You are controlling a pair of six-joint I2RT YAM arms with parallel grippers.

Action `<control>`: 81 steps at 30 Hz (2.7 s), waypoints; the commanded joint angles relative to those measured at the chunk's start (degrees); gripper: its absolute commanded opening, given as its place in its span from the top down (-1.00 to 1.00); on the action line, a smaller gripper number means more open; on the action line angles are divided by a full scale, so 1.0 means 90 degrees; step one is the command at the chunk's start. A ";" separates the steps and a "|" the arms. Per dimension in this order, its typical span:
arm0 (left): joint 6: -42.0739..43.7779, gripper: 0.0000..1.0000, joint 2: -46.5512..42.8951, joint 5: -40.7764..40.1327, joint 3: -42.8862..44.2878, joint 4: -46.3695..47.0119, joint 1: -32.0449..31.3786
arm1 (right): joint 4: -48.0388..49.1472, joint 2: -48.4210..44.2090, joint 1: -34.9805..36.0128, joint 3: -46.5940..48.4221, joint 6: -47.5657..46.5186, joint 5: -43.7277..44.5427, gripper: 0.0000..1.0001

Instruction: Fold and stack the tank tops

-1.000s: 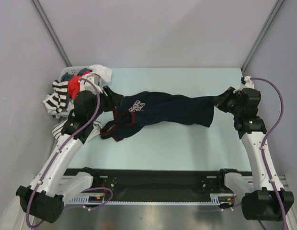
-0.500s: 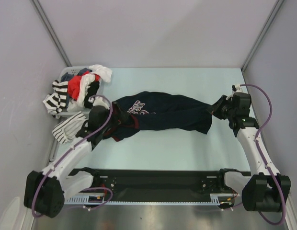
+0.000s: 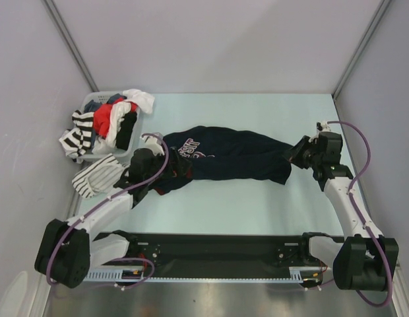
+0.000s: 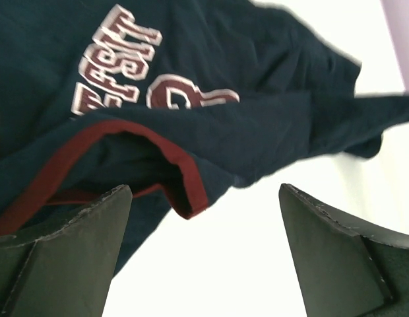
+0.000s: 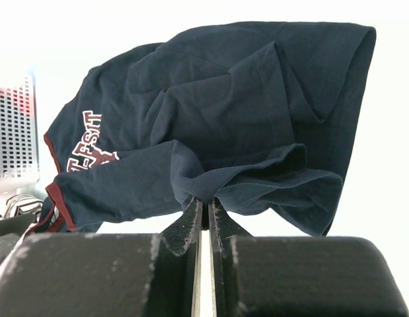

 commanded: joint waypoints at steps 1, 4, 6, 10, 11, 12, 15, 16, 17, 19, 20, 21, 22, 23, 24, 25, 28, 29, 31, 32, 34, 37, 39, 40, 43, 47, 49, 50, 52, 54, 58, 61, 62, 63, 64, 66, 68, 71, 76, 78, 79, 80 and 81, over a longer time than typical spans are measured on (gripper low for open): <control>0.0444 -0.99 0.0261 0.0220 0.0528 0.0020 -0.0245 | 0.0370 -0.0018 -0.0029 -0.0061 0.0125 -0.0107 0.98; 0.0659 -0.90 0.0613 0.0151 0.0762 -0.0263 -0.0392 | 0.0390 0.0030 -0.0029 -0.0080 0.0144 -0.0127 0.97; 0.0757 -0.73 0.0828 0.0092 0.0841 -0.0401 -0.0499 | 0.0390 0.0059 -0.0029 -0.0070 0.0106 -0.0137 0.95; 0.0815 -0.57 0.1150 0.0248 0.0919 -0.0507 -0.0548 | 0.0448 0.0118 -0.0029 -0.0109 0.0105 -0.0137 0.93; 0.0825 -0.56 0.1228 0.0220 0.0958 -0.0605 -0.0568 | 0.0439 0.0138 -0.0029 -0.0119 0.0105 -0.0137 0.92; 0.0835 -0.48 0.1365 0.0132 0.1055 -0.0712 -0.0587 | 0.0458 0.0138 -0.0029 -0.0129 0.0105 -0.0146 0.92; 0.0845 -0.47 0.1415 0.0150 0.1017 -0.0811 -0.0626 | 0.0468 0.0157 -0.0029 -0.0129 0.0115 -0.0147 0.92; 0.0845 -0.47 0.1405 0.0209 0.0930 -0.0753 -0.0626 | 0.0478 0.0177 -0.0029 -0.0139 0.0115 -0.0156 0.92; 0.0845 -0.47 0.1386 0.0248 0.0890 -0.0607 -0.0626 | 0.0497 0.0177 -0.0029 -0.0139 0.0115 -0.0156 0.92; 0.0855 -0.31 0.1434 0.0394 0.0841 -0.0489 -0.0626 | 0.0507 0.0187 -0.0029 -0.0148 0.0105 -0.0166 0.92; 0.0864 -0.27 0.1463 0.0443 0.0860 -0.0469 -0.0626 | 0.0507 0.0206 -0.0029 -0.0139 0.0105 -0.0166 0.92; 0.0864 -0.22 0.1502 0.0502 0.0880 -0.0459 -0.0646 | 0.0517 0.0226 -0.0029 -0.0139 0.0096 -0.0176 0.92; 0.0864 -0.20 0.1619 0.0599 0.0928 -0.0469 -0.0636 | 0.0517 0.0226 -0.0029 -0.0148 0.0105 -0.0176 0.91; 0.0864 -0.19 0.1658 0.0668 0.0968 -0.0479 -0.0646 | 0.0526 0.0226 -0.0029 -0.0158 0.0105 -0.0166 0.91; 0.0864 -0.19 0.1717 0.0707 0.0997 -0.0498 -0.0665 | 0.0517 0.0235 -0.0039 -0.0168 0.0115 -0.0185 0.91; 0.0864 -0.19 0.1766 0.0717 0.1046 -0.0537 -0.0685 | 0.0546 0.0245 -0.0039 -0.0178 0.0125 -0.0186 0.91; 0.0904 -0.20 0.1864 0.0630 0.1056 -0.0586 -0.0743 | 0.0565 0.0255 -0.0039 -0.0197 0.0154 -0.0215 0.91; 0.0894 -0.20 0.1883 0.0542 0.1037 -0.0577 -0.0753 | 0.0575 0.0245 -0.0039 -0.0197 0.0154 -0.0225 0.91; 0.0894 -0.18 0.1903 0.0522 0.0978 -0.0538 -0.0753 | 0.0575 0.0255 -0.0039 -0.0197 0.0164 -0.0244 0.91; 0.0884 -0.15 0.1913 0.0561 0.0968 -0.0508 -0.0763 | 0.0585 0.0265 -0.0039 -0.0197 0.0154 -0.0244 0.91; 0.0884 -0.04 0.1942 0.0600 0.0929 -0.0440 -0.0763 | 0.0595 0.0275 -0.0049 -0.0207 0.0145 -0.0244 0.91; 0.0874 0.23 0.1952 0.0756 0.0939 -0.0372 -0.0763 | 0.0595 0.0284 -0.0059 -0.0197 0.0135 -0.0244 0.90; 0.0884 0.56 0.1962 0.0834 0.0958 -0.0352 -0.0783 | 0.0585 0.0284 -0.0068 -0.0197 0.0135 -0.0254 0.90; 0.0884 0.72 0.1971 0.0825 0.0987 -0.0410 -0.0773 | 0.0585 0.0294 -0.0078 -0.0197 0.0135 -0.0254 0.91; 0.0835 0.99 0.1942 0.0737 0.1094 -0.0624 -0.0792 | 0.0556 0.0275 -0.0098 -0.0188 0.0125 -0.0264 0.91; 0.0835 0.99 0.1611 0.0766 0.1290 -0.0995 -0.0792 | 0.0390 0.0216 -0.0166 -0.0081 0.0105 -0.0342 0.97; 0.0855 0.99 0.1396 0.0756 0.1475 -0.1425 -0.0783 | 0.0176 0.0138 -0.0215 0.0036 0.0076 -0.0391 0.99; 0.0864 0.99 0.1134 0.0718 0.1544 -0.1581 -0.0792 | 0.0078 0.0089 -0.0263 0.0192 0.0057 -0.0400 1.00; 0.0874 0.99 0.0821 0.0581 0.1806 -0.2058 -0.0792 | -0.0176 -0.0106 -0.0342 0.0349 0.0047 -0.0507 1.00; 0.0894 0.99 0.0342 0.0250 0.2147 -0.2575 -0.0783 | -0.0448 -0.0358 -0.0468 0.0651 0.0037 -0.0653 1.00; 0.0748 0.99 -0.0517 -0.0064 0.2723 -0.3193 -0.0783 | -0.1025 -0.0857 -0.0635 0.1315 0.0037 -0.0781 1.00; 0.0640 0.99 -0.1249 -0.0093 0.3192 -0.3563 -0.0792 | -0.1426 -0.1363 -0.0664 0.1823 0.0066 -0.0762 1.00; 0.0640 0.99 -0.1406 -0.0122 0.3320 -0.3661 -0.0792 | -0.1485 -0.1501 -0.0664 0.1950 0.0066 -0.0762 1.00; 0.0650 0.99 -0.1553 -0.0210 0.3592 -0.3904 -0.0783 | -0.1563 -0.1667 -0.0664 0.2125 0.0057 -0.0742 1.00; 0.0650 0.99 -0.1873 -0.0249 0.3730 -0.4023 -0.0792 | -0.1592 -0.1969 -0.0664 0.2243 0.0037 -0.0723 1.00; 0.0669 0.99 -0.2206 -0.0279 0.3994 -0.4315 -0.0792 | -0.1690 -0.2321 -0.0664 0.2468 -0.0031 -0.0674 1.00; 0.0689 1.00 -0.2685 -0.0396 0.4394 -0.4472 -0.0783 | -0.1749 -0.2827 -0.0664 0.2887 -0.0090 -0.0519 1.00; 0.0679 0.99 -0.3299 -0.0308 0.4922 -0.4580 -0.0783 | -0.1837 -0.3356 -0.0664 0.3666 -0.0245 -0.0420 1.00; 0.0572 0.99 -0.4033 0.0238 0.5576 -0.4230 -0.0783 | -0.2090 -0.3895 -0.0664 0.5015 -0.0500 -0.0108 1.00; 0.0552 0.99 -0.4258 0.0424 0.5704 -0.4074 -0.0783 | -0.2217 -0.4051 -0.0664 0.5621 -0.0597 0.0136 1.00; 0.0533 0.99 -0.4307 0.0395 0.5724 -0.4053 -0.0783 | -0.2285 -0.4071 -0.0655 0.5807 -0.0607 0.0224 1.00; 0.0523 0.99 -0.4327 0.0327 0.5743 -0.4063 -0.0773 | -0.2334 -0.4091 -0.0654 0.5944 -0.0617 0.0360 1.00; 0.0523 0.99 -0.4298 0.0211 0.5801 -0.4150 -0.0773 | -0.2441 -0.4071 -0.0635 0.6177 -0.0608 0.0400 1.00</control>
